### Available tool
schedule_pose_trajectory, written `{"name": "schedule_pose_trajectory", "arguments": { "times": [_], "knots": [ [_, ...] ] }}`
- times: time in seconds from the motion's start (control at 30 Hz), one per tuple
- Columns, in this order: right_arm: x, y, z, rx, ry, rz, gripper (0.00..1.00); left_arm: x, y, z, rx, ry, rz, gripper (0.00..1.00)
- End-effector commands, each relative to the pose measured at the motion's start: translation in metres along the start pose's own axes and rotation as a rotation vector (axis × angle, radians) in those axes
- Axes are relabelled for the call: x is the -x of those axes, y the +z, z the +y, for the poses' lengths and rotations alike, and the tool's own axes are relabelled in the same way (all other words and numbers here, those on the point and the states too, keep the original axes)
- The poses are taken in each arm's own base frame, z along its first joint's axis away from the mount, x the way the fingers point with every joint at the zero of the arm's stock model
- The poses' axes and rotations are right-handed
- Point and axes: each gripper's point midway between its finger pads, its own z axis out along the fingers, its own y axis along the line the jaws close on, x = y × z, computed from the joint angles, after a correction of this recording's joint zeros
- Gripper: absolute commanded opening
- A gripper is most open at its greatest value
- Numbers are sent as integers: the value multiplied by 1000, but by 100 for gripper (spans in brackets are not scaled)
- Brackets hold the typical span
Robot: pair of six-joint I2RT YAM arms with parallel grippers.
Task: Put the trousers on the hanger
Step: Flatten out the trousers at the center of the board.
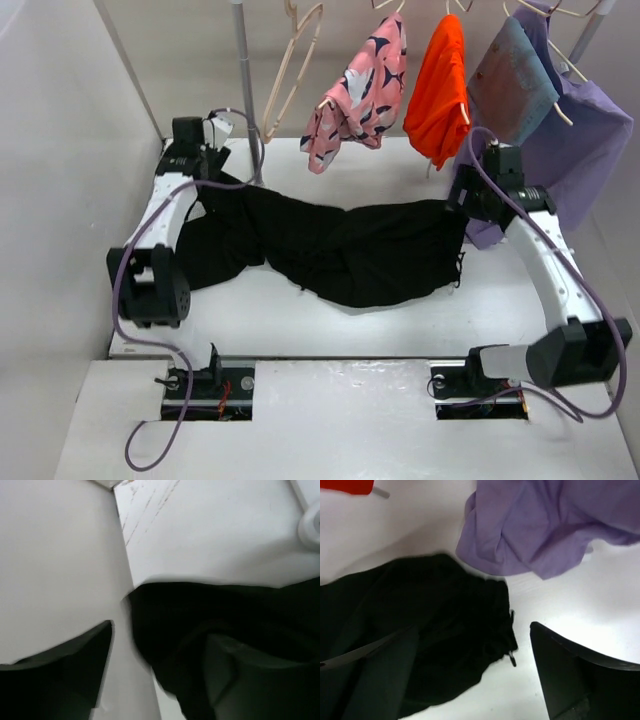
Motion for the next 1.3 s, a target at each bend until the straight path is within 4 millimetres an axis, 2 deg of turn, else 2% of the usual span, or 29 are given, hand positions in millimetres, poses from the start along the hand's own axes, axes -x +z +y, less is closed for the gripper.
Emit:
{"name": "schedule_pose_trajectory", "arguments": {
  "times": [0.0, 0.03, 0.07, 0.17, 0.2, 0.27, 0.3, 0.33, 0.4, 0.43, 0.5, 0.57, 0.63, 0.67, 0.77, 0.8, 0.9, 0.93, 0.97, 1.0, 1.13, 1.17, 1.2, 1.27],
  "knots": [
    [34, 13, 9, -3, 47, -55, 100, 41, -11, 17, -3, -113, -57, 74],
    [31, 14, 5, -30, 41, -36, 100, 39, -13, 17, -11, -110, -45, 83],
    [22, 13, -1, -57, 32, -3, 100, 39, -19, 15, -29, -107, -50, 100],
    [5, 6, -12, -91, 45, 25, 100, 12, -48, 26, -31, -95, -19, 100],
    [-3, -2, -19, -97, 89, 15, 100, -10, -66, 30, -21, -77, 31, 100],
    [-17, -11, -19, -73, 138, 16, 100, -38, -81, 28, -24, -70, 108, 100],
    [-26, -15, -17, -47, 163, 27, 100, -55, -88, 23, -40, -71, 150, 100],
    [-44, -20, -22, -41, 190, 34, 100, -89, -98, 5, -91, -52, 234, 100],
    [-57, -20, -16, 3, 271, 28, 100, -132, -103, -7, -105, -43, 334, 100],
    [-81, -12, -18, 5, 280, 71, 100, -172, -103, -33, -160, -15, 431, 100],
    [-95, -8, -18, 7, 341, 82, 100, -199, -104, -34, -124, 57, 461, 96],
    [-102, 3, -25, -30, 368, 87, 100, -225, -97, -50, -116, 130, 454, 96],
    [-106, 12, -23, -35, 402, 127, 100, -237, -93, -52, -102, 228, 448, 98],
    [-107, 17, -23, -38, 420, 145, 100, -250, -91, -63, -123, 250, 462, 99],
    [-127, 39, -12, -25, 446, 240, 100, -258, -78, -56, -71, 232, 447, 99],
    [-146, 50, -13, -42, 451, 296, 100, -262, -67, -57, -64, 225, 449, 99],
    [-158, 69, -6, -27, 482, 324, 96, -276, -52, -58, -55, 201, 481, 99],
    [-165, 77, -5, -35, 480, 353, 92, -283, -44, -57, -55, 179, 513, 96],
    [-172, 84, -6, -52, 476, 381, 85, -288, -38, -55, -61, 152, 538, 78],
    [-165, 85, -4, -39, 479, 360, 81, -288, -34, -55, -63, 144, 542, 64],
    [-177, 98, -17, -50, 516, 399, 58, -302, -37, -55, -107, 86, 581, 6],
    [-180, 99, -23, -59, 521, 399, 40, -309, -42, -49, -94, 63, 596, 0],
    [-182, 100, -27, -58, 540, 405, 26, -310, -44, -48, -113, 62, 590, 0],
    [-178, 97, -41, -77, 572, 384, 0, -307, -55, -26, -70, 62, 580, 0]
  ]
}}
